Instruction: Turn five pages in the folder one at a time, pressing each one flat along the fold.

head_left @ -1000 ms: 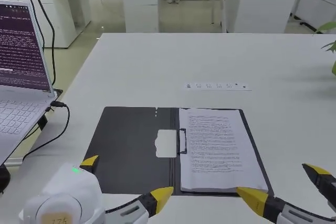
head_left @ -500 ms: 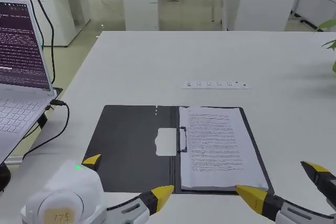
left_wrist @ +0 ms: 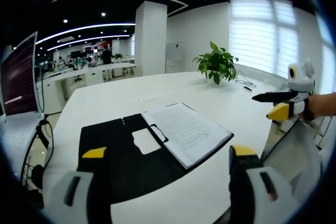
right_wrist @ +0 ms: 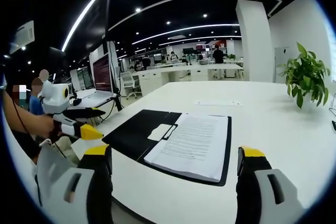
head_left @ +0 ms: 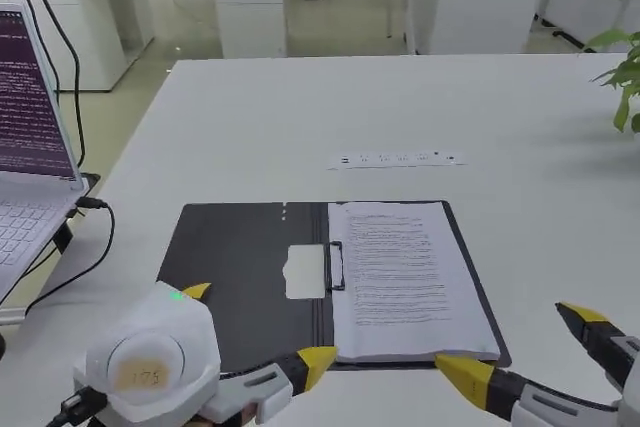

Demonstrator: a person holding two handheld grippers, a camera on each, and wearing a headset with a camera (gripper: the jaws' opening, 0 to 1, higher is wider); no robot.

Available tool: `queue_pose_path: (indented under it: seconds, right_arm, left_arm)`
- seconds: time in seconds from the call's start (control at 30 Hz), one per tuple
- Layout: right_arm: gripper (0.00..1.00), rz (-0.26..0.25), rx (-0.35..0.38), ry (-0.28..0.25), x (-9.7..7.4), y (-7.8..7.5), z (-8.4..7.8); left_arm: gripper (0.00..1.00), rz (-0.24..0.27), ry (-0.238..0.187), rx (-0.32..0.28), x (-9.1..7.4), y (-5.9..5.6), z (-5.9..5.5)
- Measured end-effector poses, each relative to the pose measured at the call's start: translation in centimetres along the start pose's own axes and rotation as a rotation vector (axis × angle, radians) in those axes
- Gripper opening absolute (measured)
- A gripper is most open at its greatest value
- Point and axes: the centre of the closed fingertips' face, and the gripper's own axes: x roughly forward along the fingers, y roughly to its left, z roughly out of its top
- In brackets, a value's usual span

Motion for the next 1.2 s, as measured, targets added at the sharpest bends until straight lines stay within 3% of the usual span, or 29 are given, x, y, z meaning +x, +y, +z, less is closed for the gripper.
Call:
queue_pose_path:
  seconds: [0.43,0.87,1.2]
  right_arm:
    - [0.98,0.005,-0.007,0.028,0.1,0.2,-0.8]
    - [0.96,0.020,-0.009,0.071,0.1,0.4,-1.9]
    - [0.94,0.015,-0.001,0.095,0.5,-0.2,-2.5]
  left_arm:
    - [0.93,-0.081,0.029,0.012,3.4,-1.6,0.2]
    - [0.91,-0.154,0.070,0.021,7.1,-3.3,-0.7]
    - [0.87,-0.228,0.100,0.059,11.0,-6.0,-1.7]
